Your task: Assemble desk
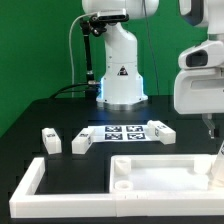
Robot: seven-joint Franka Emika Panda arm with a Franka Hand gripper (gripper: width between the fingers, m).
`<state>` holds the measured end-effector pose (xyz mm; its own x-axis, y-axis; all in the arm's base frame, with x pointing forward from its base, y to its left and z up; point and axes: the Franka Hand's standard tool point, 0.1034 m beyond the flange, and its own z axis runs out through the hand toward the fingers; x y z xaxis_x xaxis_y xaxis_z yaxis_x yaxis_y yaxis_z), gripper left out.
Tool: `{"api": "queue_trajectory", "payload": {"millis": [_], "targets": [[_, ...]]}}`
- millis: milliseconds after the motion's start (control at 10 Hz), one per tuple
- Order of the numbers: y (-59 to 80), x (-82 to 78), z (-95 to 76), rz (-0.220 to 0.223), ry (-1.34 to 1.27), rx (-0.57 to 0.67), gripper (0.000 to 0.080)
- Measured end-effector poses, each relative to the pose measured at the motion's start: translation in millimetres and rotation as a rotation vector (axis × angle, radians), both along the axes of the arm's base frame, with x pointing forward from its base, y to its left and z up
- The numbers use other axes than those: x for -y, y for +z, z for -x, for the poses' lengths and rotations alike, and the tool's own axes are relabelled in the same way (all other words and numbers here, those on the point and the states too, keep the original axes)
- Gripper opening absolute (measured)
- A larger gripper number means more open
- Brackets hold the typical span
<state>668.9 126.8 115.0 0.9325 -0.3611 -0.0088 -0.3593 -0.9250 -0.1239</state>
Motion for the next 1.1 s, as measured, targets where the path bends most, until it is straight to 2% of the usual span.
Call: {"api": "queue_trajectory", "payload": {"millis": [100, 300, 400, 800, 900, 1000, 1100], "targets": [[0.3, 0.3, -0.4, 0.0, -0.001, 0.001, 0.0649], [0.1, 1.0, -0.3, 0.001, -0.001, 0.0, 0.0389], [1.4, 4.5, -1.4, 0.004, -0.004, 0.002, 0.0366], [2.4, 9.8, -3.3, 0.002, -0.032, 0.004, 0.0363], [3.8, 22.1, -6.7, -0.002, -0.068, 0.011, 0.0338], [2.3, 32.6, -7.2, -0.027, -0.193, 0.012, 0.0338], [1.1, 38.2, -4.2, -0.033, -0.276, -0.002, 0.0318]]}}
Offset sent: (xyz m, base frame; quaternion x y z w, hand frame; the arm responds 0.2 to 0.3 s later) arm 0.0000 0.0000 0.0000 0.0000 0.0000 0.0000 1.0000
